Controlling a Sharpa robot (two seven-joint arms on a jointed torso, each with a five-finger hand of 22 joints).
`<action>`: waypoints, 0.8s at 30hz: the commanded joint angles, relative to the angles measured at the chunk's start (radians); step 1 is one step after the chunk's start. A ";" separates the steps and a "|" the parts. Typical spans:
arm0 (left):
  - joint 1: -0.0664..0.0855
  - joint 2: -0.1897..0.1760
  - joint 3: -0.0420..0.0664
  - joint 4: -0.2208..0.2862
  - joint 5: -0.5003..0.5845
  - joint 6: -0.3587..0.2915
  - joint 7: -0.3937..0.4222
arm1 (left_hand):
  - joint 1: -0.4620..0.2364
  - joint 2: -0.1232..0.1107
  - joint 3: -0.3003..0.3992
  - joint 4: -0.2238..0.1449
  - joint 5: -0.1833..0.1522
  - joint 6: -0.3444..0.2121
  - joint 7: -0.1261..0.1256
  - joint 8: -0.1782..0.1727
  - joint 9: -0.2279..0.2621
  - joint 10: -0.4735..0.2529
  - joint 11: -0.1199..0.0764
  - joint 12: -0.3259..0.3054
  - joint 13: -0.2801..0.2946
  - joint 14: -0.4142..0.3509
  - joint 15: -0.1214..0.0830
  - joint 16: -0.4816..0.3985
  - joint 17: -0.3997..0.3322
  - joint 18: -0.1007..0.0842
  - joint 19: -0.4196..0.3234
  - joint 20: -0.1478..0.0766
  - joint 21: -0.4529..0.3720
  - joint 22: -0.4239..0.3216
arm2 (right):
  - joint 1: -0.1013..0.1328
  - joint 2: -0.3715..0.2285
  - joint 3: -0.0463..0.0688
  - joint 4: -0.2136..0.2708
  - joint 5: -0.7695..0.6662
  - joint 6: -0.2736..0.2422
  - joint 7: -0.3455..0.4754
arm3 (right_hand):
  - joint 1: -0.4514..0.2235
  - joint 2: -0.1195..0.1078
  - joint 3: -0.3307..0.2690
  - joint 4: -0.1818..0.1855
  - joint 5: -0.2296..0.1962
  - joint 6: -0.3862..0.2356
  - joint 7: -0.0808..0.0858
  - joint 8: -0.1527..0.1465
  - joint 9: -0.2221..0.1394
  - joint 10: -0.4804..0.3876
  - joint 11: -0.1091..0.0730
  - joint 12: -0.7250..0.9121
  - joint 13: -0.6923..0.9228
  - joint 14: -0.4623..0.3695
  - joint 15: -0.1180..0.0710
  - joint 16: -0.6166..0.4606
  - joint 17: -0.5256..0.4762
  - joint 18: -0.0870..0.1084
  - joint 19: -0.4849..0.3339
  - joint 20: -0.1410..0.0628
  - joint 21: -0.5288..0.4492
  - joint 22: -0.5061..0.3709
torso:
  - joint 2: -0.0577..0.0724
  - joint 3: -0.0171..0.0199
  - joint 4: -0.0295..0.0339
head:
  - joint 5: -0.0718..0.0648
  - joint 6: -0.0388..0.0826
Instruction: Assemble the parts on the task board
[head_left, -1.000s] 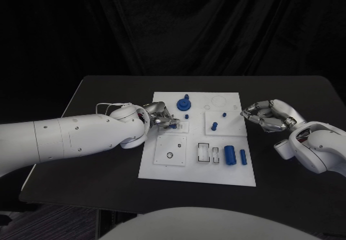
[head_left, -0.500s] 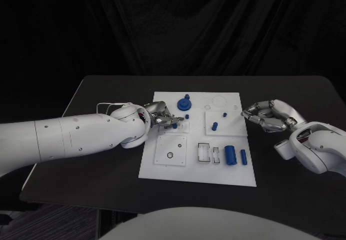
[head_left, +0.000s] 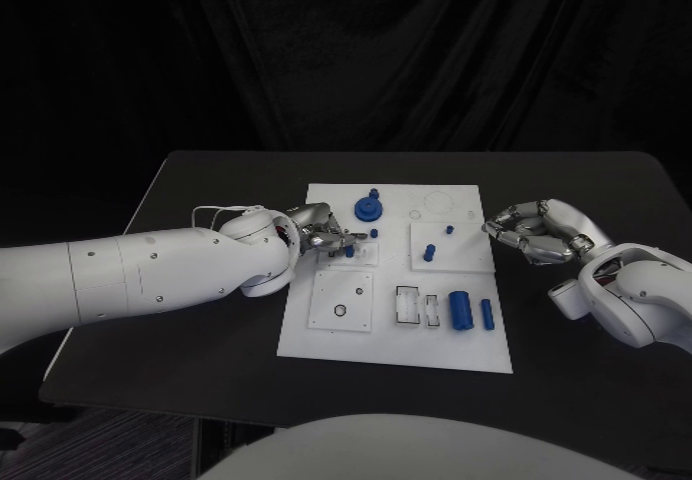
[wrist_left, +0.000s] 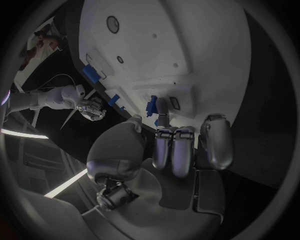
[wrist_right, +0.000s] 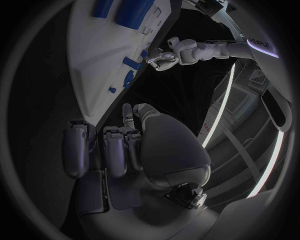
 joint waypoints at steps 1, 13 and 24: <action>-0.007 -0.004 -0.004 0.002 -0.001 -0.002 0.013 | -0.001 0.019 -0.010 0.000 0.020 0.007 -0.003 0.010 -0.003 0.102 0.002 0.004 0.263 0.104 0.004 0.003 0.263 0.009 0.002 0.001 -0.004 0.002 | -0.002 -0.002 0.001 0.001 0.000 0.007 -0.014 | 0.011 -0.002 0.004 -0.003 0.006 -0.006 0.000 0.003 0.000 0.104 0.000 0.003 0.263 0.105 -0.004 0.003 0.263 -0.010 0.015 -0.003 -0.007 0.204 | -0.001 -0.0001 -0.0004 | 0.001 0.000; -0.006 -0.036 -0.003 0.046 -0.001 -0.081 0.052 | 0.045 0.068 -0.077 0.000 0.115 -0.037 -0.011 0.088 0.172 0.102 -0.006 0.004 0.263 0.104 -0.003 0.003 0.263 0.005 0.012 -0.006 0.009 0.026 | -0.002 -0.007 0.001 0.004 0.000 0.002 -0.014 | 0.010 -0.003 0.006 -0.004 0.007 -0.006 0.000 0.005 0.000 0.104 0.001 0.003 0.263 0.105 -0.004 0.003 0.263 -0.010 0.014 -0.003 -0.007 0.204 | 0.001 -0.0002 0.0001 | 0.004 0.000; 0.007 -0.051 0.001 0.068 0.074 -0.069 0.050 | 0.083 0.085 -0.087 -0.001 0.165 -0.069 -0.008 0.089 0.210 0.102 -0.004 0.004 0.263 0.104 -0.001 0.003 0.263 0.005 0.012 -0.004 0.006 0.029 | -0.002 -0.007 0.001 0.005 0.000 -0.001 -0.016 | 0.010 -0.003 0.006 -0.004 0.007 -0.006 0.000 0.005 0.000 0.104 0.001 0.003 0.263 0.105 -0.004 0.003 0.263 -0.010 0.014 -0.003 -0.007 0.204 | 0.000 0.0005 -0.0012 | 0.005 0.000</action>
